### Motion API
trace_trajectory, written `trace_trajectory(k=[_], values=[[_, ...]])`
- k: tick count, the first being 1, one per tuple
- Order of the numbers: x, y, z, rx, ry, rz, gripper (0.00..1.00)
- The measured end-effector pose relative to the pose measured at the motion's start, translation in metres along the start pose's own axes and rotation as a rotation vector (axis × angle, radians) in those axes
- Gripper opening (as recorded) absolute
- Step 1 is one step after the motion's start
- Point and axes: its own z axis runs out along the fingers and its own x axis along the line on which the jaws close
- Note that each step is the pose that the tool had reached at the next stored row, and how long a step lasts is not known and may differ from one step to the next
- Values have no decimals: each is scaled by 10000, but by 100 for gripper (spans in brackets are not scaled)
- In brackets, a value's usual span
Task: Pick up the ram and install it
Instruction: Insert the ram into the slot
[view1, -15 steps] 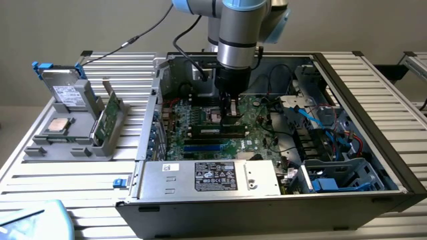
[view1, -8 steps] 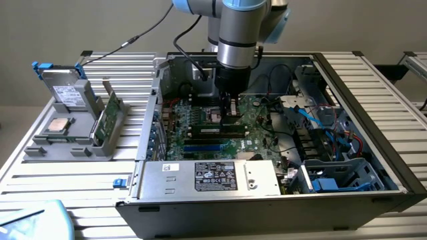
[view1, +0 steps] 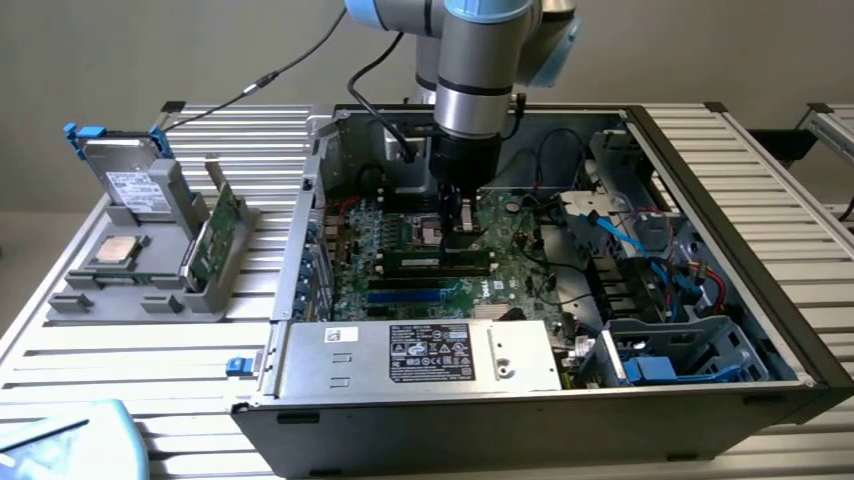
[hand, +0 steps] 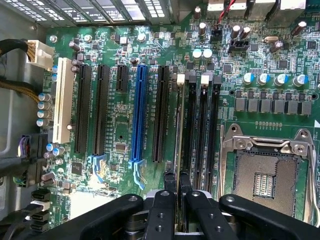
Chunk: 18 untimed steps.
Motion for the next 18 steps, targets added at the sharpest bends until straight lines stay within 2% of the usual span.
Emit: trace_trajectory(k=[4, 5, 6, 9, 12, 13, 18], values=[[-2, -1, 3, 7, -8, 0, 15], [-2, -1, 3, 3, -6, 0, 22], [-2, -1, 3, 3, -4, -1, 22], [-1, 0, 2, 1, 0, 0, 40], [-5, 3, -16, -1, 1, 2, 45], [-7, 5, -31, 0, -1, 1, 52], [-13, 48, -118, 1, -1, 0, 52]])
